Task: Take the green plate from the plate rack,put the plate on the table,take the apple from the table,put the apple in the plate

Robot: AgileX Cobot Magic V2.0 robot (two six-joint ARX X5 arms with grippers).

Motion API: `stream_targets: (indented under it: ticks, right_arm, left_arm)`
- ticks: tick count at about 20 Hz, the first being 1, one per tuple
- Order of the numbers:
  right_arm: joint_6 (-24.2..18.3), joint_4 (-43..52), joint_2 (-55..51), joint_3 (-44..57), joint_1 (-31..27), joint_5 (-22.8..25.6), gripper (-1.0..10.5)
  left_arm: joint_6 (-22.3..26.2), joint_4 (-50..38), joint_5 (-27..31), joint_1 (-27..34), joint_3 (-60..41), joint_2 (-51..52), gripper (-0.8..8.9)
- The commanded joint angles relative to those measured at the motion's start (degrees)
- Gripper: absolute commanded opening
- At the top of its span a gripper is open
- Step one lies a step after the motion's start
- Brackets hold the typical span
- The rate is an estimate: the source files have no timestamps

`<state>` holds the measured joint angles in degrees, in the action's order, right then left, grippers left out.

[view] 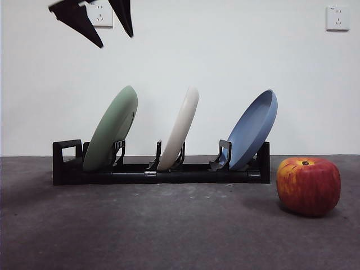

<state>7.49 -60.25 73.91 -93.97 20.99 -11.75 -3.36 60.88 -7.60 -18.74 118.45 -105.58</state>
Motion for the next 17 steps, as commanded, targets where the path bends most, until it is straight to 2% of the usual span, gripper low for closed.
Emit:
stream_targets:
  ticks: [1,9,17]
  right_arm:
    - [-0.20,0.20,0.20,-0.17,0.11,0.28,6.0]
    - [-0.22,0.00,0.20,-0.17,0.11,0.74,6.0]
    - [-0.68,-0.72,0.20,-0.17,0.11,1.38,6.0]
  left_arm:
    - [0.63,0.76,0.24,-0.72,0.96,-3.04,3.77]
    - [0.57,0.76,3.19,-1.09,0.96,-8.92,3.77]
    - [0.13,-1.64,3.15,-1.07,0.96,-11.78,3.73]
